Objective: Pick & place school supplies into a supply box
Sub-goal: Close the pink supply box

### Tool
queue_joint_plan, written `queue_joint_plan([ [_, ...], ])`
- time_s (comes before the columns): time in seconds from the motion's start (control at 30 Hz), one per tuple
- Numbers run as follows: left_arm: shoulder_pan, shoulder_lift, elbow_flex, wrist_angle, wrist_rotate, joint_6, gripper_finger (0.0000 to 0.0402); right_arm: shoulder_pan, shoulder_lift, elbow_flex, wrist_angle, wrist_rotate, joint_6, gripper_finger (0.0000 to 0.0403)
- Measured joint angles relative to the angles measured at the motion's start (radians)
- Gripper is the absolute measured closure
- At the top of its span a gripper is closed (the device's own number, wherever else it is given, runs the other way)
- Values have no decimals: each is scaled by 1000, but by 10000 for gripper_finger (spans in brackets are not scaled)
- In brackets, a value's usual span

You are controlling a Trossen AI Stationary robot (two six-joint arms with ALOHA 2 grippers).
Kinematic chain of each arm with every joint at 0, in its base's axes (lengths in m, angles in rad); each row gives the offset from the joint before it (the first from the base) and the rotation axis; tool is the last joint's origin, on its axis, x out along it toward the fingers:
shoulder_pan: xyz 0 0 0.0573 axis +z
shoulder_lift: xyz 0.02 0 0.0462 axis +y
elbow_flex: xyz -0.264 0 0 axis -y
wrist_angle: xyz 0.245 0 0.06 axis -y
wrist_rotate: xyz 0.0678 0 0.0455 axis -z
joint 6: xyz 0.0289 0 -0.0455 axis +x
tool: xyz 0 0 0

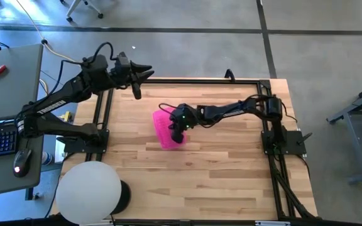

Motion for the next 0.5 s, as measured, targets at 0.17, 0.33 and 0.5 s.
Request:
queue_joint_plan([
  [0.17,0,0,0,-32,1,-5,270,20,-69,-3,-191,-41,-138,403],
  [0.33,0,1,0,-82,14,-7,270,23,-187,-11,-411,-36,-261,403],
  [0.5,0,11,0,-126,16,-37,270,23,-323,-10,-579,-45,-520,403],
])
